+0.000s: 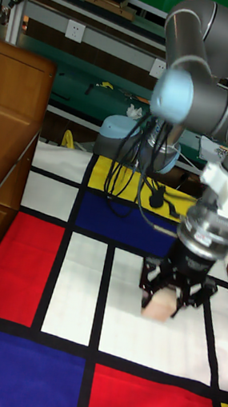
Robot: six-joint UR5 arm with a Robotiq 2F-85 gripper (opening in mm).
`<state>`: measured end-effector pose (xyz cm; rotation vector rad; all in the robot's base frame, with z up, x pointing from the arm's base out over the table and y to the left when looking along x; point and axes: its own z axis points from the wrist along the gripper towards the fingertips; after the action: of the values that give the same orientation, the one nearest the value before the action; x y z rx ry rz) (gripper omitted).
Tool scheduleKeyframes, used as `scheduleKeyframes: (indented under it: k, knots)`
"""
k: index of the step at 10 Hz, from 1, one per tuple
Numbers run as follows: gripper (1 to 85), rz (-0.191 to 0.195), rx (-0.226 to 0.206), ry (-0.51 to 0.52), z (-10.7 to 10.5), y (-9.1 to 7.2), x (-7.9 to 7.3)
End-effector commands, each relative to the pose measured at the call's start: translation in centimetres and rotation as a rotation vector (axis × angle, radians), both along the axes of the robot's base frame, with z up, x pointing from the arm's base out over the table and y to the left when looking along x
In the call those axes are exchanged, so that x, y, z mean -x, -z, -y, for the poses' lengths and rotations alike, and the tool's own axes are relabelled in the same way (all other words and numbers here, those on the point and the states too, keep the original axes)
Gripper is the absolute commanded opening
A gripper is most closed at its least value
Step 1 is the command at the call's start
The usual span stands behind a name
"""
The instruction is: Put the object on the shelf
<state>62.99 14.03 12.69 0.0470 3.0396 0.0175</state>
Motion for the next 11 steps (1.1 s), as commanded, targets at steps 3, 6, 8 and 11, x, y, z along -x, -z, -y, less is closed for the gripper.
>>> scheduleKeyframes:
  k: [3,6,8,11]
  knots:
    - [1.0,-0.008,-0.03,-0.011,1.0,-2.7,1.8]
    - [1.0,0.007,-0.028,-0.027,1.0,-2.7,1.4]
    - [1.0,0.055,-0.035,0.044,1.0,-2.9,0.1]
    - [1.0,0.109,-0.021,0.081,1.6,-3.1,-1.3]
